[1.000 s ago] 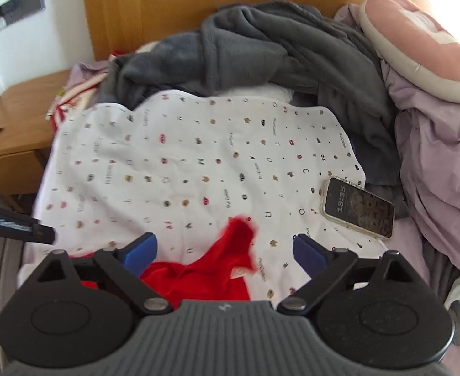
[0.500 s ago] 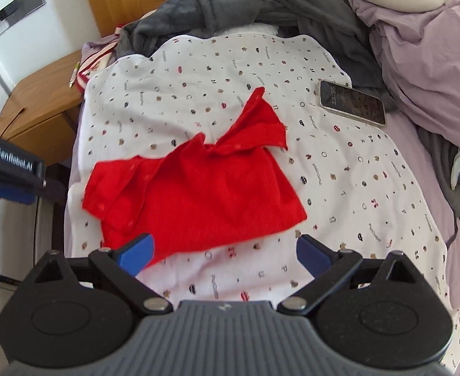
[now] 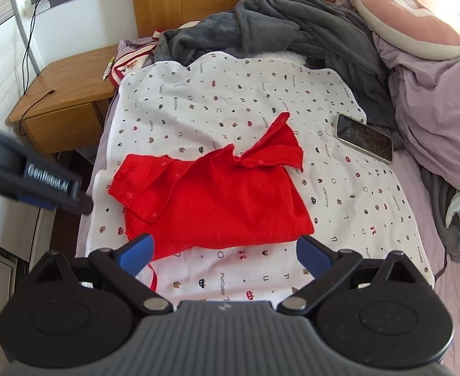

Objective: Fold clothes
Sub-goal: 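Open both grippers and release the folded romper onto the sheet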

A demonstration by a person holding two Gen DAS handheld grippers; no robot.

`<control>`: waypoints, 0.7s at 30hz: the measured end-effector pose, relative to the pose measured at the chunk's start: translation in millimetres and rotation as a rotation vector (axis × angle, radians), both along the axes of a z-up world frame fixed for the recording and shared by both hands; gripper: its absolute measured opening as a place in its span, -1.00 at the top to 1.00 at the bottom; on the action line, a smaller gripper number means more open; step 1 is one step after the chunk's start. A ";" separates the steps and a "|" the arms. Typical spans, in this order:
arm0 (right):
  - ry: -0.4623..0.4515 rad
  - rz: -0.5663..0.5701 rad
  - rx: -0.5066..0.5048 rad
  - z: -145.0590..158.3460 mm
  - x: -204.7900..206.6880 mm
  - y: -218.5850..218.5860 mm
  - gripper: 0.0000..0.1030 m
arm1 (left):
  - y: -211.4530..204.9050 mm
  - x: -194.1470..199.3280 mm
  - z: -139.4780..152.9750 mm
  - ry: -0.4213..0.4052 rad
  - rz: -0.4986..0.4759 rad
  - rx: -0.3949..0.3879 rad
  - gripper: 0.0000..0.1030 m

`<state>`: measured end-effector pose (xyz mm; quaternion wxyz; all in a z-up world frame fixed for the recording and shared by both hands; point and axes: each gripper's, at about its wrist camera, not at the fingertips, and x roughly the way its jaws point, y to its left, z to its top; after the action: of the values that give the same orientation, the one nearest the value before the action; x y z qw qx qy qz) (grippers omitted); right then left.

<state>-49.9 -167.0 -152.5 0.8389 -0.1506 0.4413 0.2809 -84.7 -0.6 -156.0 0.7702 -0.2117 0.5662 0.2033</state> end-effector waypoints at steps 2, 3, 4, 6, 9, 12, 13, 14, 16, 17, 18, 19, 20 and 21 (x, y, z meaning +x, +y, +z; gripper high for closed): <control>0.006 -0.019 0.012 -2.6 9.8 -4.1 -0.92 | -3.2 2.3 -8.3 0.000 0.000 -0.006 0.20; 0.006 -0.033 0.012 -5.0 15.9 -6.4 -0.92 | -4.9 3.5 -12.4 0.000 -0.001 -0.008 0.20; 0.004 -0.052 0.011 -8.4 23.3 -8.5 -0.92 | -7.4 5.2 -15.6 -0.002 -0.009 0.000 0.20; 0.011 -0.093 0.012 -15.9 38.2 -13.0 -0.92 | -12.4 8.8 -21.9 -0.004 -0.025 0.015 0.19; 0.096 -0.218 0.064 -37.3 63.9 -24.8 -0.92 | -15.4 15.4 -31.9 0.002 -0.038 0.009 0.19; 0.181 -0.353 0.114 -59.7 79.0 -35.7 -0.92 | -14.2 22.5 -44.0 0.002 -0.023 -0.006 0.19; 0.183 -0.368 0.119 -63.1 81.4 -37.9 -0.92 | -14.1 24.5 -47.1 0.006 -0.016 -0.006 0.19; 0.177 -0.360 0.123 -64.5 83.8 -39.7 -0.92 | -14.5 26.5 -51.1 0.011 -0.003 0.000 0.19; 0.163 -0.346 0.132 -67.4 88.7 -43.2 -0.92 | -16.9 26.4 -56.5 0.009 0.039 0.044 0.19; 0.156 -0.339 0.137 -68.8 91.1 -45.0 -0.92 | -18.0 25.5 -57.8 -0.007 0.044 0.062 0.19; 0.145 -0.310 0.135 -69.3 93.8 -45.2 -0.92 | -18.9 24.8 -59.2 -0.023 0.050 0.079 0.19; 0.128 -0.260 0.128 -68.7 96.7 -43.9 -0.92 | -18.2 24.6 -61.1 -0.037 0.057 0.090 0.19; 0.111 -0.210 0.121 -68.2 99.7 -42.5 -0.92 | -17.5 24.4 -63.0 -0.051 0.064 0.099 0.19; 0.096 -0.165 0.110 -68.0 103.2 -40.6 -0.92 | -16.0 25.0 -65.0 -0.059 0.071 0.096 0.19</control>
<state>53.3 -207.7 -220.5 0.8439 -0.0541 0.4759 0.2417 -59.7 -16.6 -221.0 0.7882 -0.2003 0.5249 0.2514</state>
